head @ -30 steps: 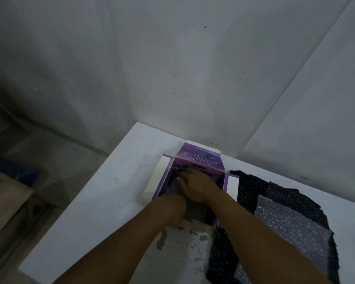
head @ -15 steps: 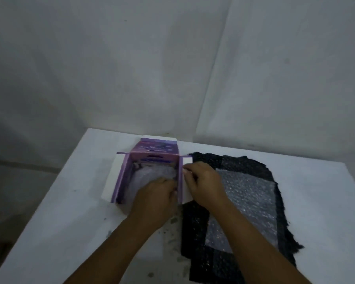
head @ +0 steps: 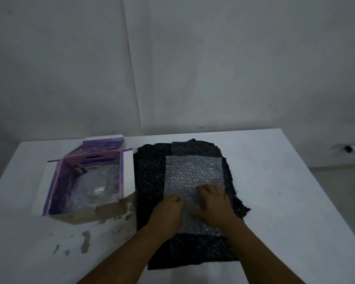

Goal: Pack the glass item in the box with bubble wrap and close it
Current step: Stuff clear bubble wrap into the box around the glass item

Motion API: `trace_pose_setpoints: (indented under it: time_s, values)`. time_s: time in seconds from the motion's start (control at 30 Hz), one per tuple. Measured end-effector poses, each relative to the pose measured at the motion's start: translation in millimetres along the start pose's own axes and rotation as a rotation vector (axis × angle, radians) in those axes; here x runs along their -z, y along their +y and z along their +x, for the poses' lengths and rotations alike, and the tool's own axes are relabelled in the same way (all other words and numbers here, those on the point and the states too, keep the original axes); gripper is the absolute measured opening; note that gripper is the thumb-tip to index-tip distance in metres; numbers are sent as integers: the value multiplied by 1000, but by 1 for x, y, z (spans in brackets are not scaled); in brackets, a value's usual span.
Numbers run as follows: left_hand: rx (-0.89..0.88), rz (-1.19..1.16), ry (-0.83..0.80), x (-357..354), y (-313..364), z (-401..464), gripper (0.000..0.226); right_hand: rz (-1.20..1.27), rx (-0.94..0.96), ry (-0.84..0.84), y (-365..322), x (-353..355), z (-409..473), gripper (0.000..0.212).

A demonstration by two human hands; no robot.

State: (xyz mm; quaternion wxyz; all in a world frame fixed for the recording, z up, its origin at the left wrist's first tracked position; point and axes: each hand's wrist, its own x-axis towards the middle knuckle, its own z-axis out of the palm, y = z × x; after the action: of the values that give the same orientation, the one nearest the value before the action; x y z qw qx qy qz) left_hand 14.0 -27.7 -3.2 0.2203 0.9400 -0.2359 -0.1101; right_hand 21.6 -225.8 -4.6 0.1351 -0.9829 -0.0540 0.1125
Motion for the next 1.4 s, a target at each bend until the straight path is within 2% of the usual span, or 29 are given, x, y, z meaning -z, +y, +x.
trace_pose_setpoints:
  time_s: [0.03, 0.1, 0.27, 0.33, 0.4, 0.43, 0.5, 0.6, 0.63, 0.7, 0.77, 0.83, 0.87, 0.93, 1.07, 1.27, 1.33, 1.4]
  values:
    - [9, 17, -13, -4, 1, 0, 21, -38, -28, -67, 2, -4, -1, 82]
    - [18, 35, -1, -10, 3, 3, 30, -68, -40, -102, 2, -8, -2, 82]
    - [44, 236, 138, -8, 4, 19, 86, -105, 87, 50, -4, -8, -3, 33]
    - [44, 346, 64, -4, 1, 29, 104, -73, 123, 103, -6, -8, -6, 28]
    - [59, 383, -52, -1, -4, 38, 111, -30, 143, 141, -7, -9, -10, 34]
    - [64, 370, -95, -1, -6, 40, 107, -21, 150, 160, -7, -10, -11, 36]
    - [48, 321, -67, -2, -8, 41, 83, -22, 131, 157, -4, -11, -10, 45]
    - [-97, 313, 38, 1, -12, 37, 33, -76, 110, 59, -1, -4, -5, 89]
    - [-144, 276, 67, 2, -13, 34, 23, -117, 113, 6, -2, 2, -3, 95]
    - [-212, 129, 119, 9, -14, 27, 12, -160, 153, -74, -4, 12, 2, 90]
    - [-231, -2, 191, 23, -11, 17, 18, -96, 236, -48, -9, 23, 3, 63]
    - [-231, -54, 229, 44, -10, 5, 22, 150, 320, -49, -15, 35, 2, 30]
    - [-234, -66, 240, 56, -9, -2, 24, 312, 348, -91, -21, 44, 0, 23]
    - [-225, -71, 265, 84, -9, -18, 30, 505, 367, -142, -41, 66, -3, 30]
    - [-154, -38, 320, 140, -18, -47, 36, 650, 442, -110, -97, 103, -1, 53]
    - [55, -42, 413, 200, -76, -82, 29, 882, 490, -220, -185, 123, 16, 26]
    - [88, -81, 367, 214, -102, -98, 33, 927, 455, -269, -210, 119, 30, 30]
    - [72, -89, 306, 224, -124, -115, 46, 833, 488, -235, -230, 112, 46, 39]
